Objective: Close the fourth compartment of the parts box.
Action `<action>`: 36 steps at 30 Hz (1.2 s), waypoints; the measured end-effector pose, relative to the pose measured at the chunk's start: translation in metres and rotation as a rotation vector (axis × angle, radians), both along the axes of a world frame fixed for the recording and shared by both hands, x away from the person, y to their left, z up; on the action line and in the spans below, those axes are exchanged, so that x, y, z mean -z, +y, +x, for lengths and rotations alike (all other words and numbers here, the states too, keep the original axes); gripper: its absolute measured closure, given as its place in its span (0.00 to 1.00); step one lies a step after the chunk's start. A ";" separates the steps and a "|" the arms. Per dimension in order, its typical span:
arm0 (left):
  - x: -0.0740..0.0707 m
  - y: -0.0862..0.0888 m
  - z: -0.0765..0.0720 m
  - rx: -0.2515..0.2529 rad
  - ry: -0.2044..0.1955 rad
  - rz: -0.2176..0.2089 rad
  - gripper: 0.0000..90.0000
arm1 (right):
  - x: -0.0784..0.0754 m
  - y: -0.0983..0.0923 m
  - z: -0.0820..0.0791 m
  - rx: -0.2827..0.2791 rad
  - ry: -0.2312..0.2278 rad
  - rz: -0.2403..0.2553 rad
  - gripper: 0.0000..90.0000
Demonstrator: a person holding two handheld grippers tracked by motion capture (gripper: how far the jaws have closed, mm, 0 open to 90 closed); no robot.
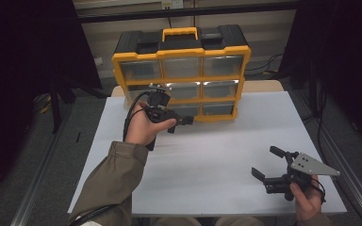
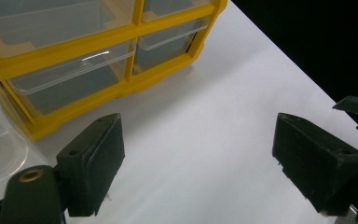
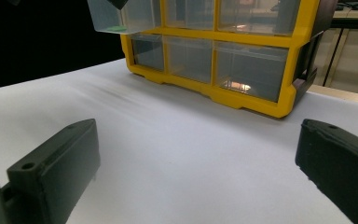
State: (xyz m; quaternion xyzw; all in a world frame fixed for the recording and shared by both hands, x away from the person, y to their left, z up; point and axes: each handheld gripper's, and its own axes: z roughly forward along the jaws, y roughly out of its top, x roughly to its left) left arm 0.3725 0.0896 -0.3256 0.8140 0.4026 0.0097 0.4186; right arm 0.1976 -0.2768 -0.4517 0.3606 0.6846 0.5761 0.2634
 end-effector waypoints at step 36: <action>0.021 0.035 -0.013 -0.065 -0.100 0.015 0.64 | 0.000 0.000 0.000 0.000 -0.004 -0.003 0.00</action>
